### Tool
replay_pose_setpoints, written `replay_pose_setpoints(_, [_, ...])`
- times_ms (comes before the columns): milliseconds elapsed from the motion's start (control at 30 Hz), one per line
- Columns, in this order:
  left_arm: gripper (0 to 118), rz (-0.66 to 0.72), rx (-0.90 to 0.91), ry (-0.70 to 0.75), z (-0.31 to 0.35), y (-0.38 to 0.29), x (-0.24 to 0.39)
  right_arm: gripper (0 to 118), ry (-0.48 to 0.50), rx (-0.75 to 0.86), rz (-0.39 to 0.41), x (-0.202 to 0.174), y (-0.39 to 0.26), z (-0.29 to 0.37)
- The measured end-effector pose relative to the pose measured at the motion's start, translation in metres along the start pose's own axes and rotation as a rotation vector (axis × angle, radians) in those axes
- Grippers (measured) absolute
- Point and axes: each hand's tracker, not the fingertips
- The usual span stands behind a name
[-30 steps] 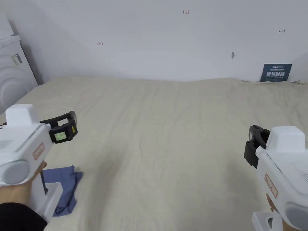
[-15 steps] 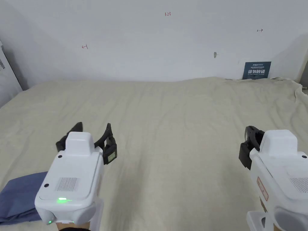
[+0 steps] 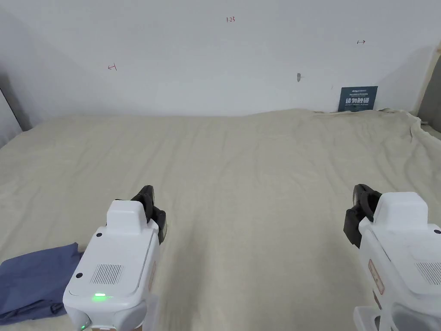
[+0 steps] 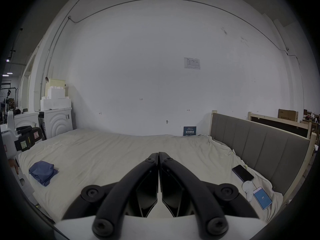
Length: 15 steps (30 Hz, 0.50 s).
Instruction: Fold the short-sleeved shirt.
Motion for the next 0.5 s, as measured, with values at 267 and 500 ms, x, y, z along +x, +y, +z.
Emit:
replay_pose_setpoints(267, [0, 0.025, -0.006, 0.0, -0.0023, -0.0011, -0.0015, 0, -0.003, 0.005, 0.0, -0.0001, 0.0027, 0.001])
replay_pose_setpoints(500, [0, 0.035, -0.005, 0.005, -0.0033, -0.0001, -0.0017, 0, -0.005, 0.01, 0.007, -0.0009, 0.0043, 0.0035])
